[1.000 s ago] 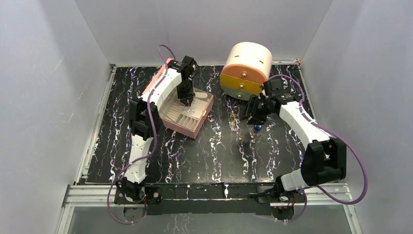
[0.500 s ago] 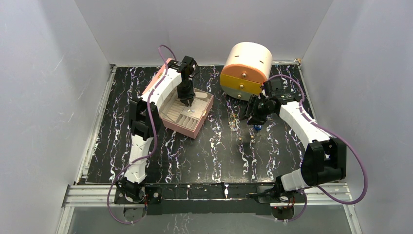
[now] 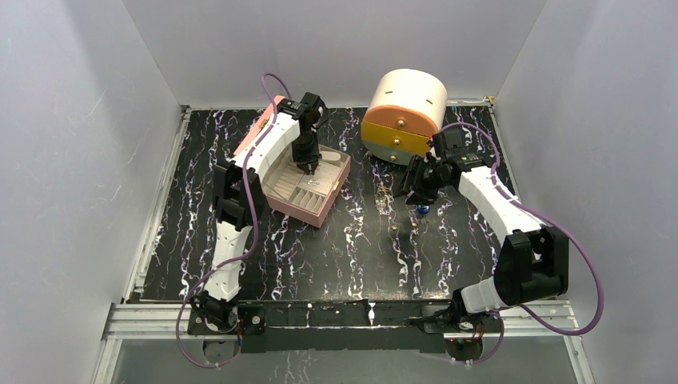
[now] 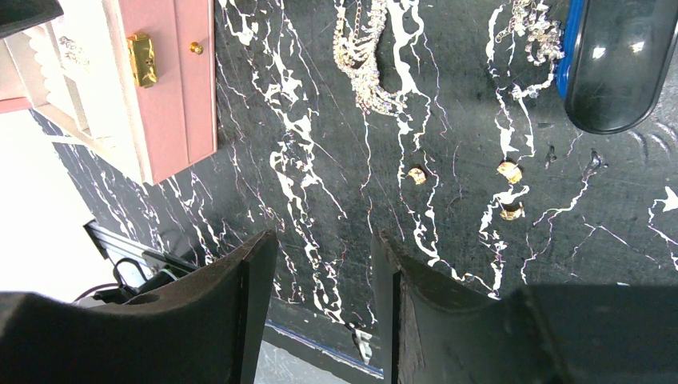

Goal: Organize the mixed jewelry
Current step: Place the jewelry in the jewelry box.

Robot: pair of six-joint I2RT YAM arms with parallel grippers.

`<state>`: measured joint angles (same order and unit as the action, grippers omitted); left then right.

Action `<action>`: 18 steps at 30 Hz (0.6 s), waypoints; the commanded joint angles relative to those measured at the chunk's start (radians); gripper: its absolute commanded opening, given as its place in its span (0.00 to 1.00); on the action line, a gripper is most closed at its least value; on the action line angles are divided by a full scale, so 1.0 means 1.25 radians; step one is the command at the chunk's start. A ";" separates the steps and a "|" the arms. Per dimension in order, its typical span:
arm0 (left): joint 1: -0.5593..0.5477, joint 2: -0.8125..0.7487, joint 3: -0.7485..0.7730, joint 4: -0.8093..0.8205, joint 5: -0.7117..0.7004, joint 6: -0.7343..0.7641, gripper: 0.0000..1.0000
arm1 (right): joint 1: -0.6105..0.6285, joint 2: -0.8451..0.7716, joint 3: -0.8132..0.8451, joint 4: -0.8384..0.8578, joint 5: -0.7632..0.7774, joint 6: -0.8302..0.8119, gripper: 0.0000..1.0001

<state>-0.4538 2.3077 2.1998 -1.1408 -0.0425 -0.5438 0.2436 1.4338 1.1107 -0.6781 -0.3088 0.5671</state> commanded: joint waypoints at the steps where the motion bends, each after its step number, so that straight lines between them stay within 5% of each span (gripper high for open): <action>1: -0.005 -0.043 -0.006 -0.062 -0.032 -0.002 0.00 | 0.003 -0.013 0.005 0.022 0.005 -0.016 0.56; 18: -0.005 -0.051 -0.007 -0.041 -0.016 0.000 0.00 | 0.004 -0.018 -0.002 0.022 0.004 -0.014 0.56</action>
<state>-0.4603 2.3058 2.2005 -1.1629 -0.0856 -0.5438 0.2443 1.4338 1.1015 -0.6773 -0.3088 0.5667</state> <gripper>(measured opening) 0.126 0.557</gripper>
